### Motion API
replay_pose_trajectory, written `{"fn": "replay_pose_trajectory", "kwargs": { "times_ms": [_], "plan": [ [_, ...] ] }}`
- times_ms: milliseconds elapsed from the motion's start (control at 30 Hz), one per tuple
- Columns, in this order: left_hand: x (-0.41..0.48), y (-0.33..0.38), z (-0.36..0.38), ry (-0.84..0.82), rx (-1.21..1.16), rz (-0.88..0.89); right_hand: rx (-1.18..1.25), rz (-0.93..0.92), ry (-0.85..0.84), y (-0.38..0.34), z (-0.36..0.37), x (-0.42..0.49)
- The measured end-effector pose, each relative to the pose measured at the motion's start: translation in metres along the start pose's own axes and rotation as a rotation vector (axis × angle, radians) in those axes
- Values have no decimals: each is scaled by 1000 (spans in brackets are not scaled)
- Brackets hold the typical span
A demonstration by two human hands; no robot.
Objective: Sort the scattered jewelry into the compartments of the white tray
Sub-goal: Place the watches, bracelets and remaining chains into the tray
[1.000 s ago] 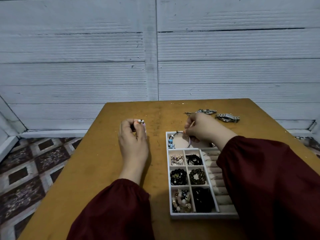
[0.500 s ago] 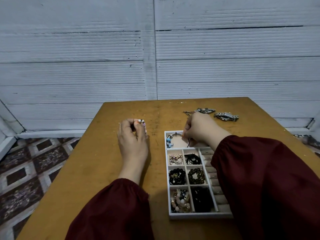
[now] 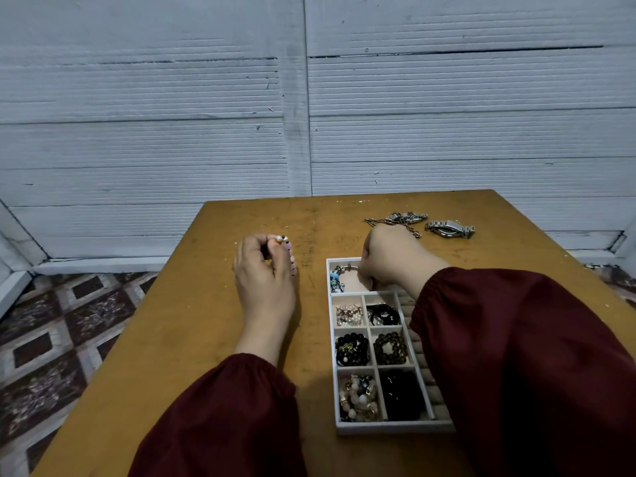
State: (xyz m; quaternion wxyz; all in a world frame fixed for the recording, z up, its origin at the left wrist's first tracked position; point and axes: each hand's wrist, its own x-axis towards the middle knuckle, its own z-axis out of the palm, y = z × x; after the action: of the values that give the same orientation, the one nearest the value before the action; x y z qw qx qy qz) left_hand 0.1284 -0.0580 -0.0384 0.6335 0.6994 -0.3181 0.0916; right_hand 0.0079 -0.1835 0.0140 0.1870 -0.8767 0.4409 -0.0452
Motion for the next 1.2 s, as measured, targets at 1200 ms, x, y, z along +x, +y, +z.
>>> {"fn": "replay_pose_trajectory", "kwargs": {
  "times_ms": [1200],
  "plan": [
    [-10, 18, -7, -27, -17, -3, 88, -90, 181, 9, 0, -25]
  ]
}}
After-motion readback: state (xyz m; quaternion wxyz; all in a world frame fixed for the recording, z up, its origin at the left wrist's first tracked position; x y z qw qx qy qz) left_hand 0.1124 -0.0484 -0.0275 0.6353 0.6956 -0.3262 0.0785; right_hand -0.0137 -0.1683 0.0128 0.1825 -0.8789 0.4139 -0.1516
